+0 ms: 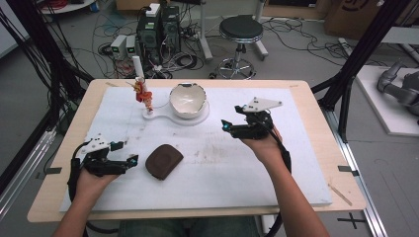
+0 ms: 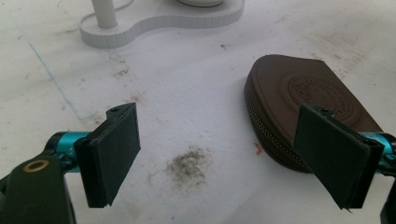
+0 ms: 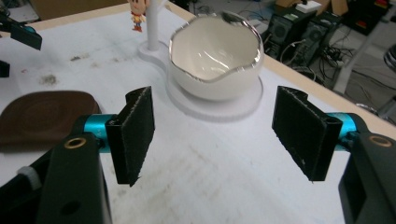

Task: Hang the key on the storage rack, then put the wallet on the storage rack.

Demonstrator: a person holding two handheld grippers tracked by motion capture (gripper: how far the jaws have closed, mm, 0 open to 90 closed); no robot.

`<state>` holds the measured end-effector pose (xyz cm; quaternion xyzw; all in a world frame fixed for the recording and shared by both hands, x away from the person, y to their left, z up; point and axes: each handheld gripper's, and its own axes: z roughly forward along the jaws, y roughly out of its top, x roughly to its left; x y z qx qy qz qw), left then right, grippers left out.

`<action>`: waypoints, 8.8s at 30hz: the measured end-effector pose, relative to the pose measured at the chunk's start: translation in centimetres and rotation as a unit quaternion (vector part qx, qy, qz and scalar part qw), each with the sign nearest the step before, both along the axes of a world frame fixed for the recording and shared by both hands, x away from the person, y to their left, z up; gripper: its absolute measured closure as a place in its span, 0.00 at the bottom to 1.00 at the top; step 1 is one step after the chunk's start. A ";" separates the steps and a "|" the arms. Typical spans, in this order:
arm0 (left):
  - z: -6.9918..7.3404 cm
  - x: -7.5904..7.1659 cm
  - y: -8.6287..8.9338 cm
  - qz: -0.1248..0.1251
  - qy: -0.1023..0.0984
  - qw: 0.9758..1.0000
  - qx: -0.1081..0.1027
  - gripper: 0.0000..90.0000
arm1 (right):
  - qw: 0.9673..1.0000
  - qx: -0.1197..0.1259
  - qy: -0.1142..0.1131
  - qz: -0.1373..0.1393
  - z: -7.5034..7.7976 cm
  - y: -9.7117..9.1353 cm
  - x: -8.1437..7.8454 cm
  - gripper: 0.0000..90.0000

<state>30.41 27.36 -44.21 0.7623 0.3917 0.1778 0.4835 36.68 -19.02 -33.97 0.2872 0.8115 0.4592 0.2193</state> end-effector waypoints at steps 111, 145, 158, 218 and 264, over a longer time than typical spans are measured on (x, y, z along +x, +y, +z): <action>0.2 -2.7 -8.8 -0.029 0.039 0.995 0.086 0.15 | 0.997 0.019 0.058 -0.050 -7.5 -5.5 -1.6 0.21; -0.9 -2.2 -8.7 -0.029 0.067 0.995 0.061 0.11 | 0.997 -0.002 0.060 -0.038 -7.8 -4.5 -1.7 0.21; -0.6 -1.5 -8.1 -0.054 0.088 0.993 0.058 0.30 | 0.998 -0.003 0.058 -0.038 -7.7 -4.5 -1.7 0.21; 6.3 -1.8 -5.9 -0.075 -0.045 0.996 0.000 0.94 | 0.997 0.005 0.059 -0.044 -7.6 -4.9 -1.6 0.21; 10.7 15.6 -13.6 -0.032 -0.077 0.991 0.103 0.94 | 0.996 0.014 0.075 -0.046 -8.2 -5.0 -1.0 0.21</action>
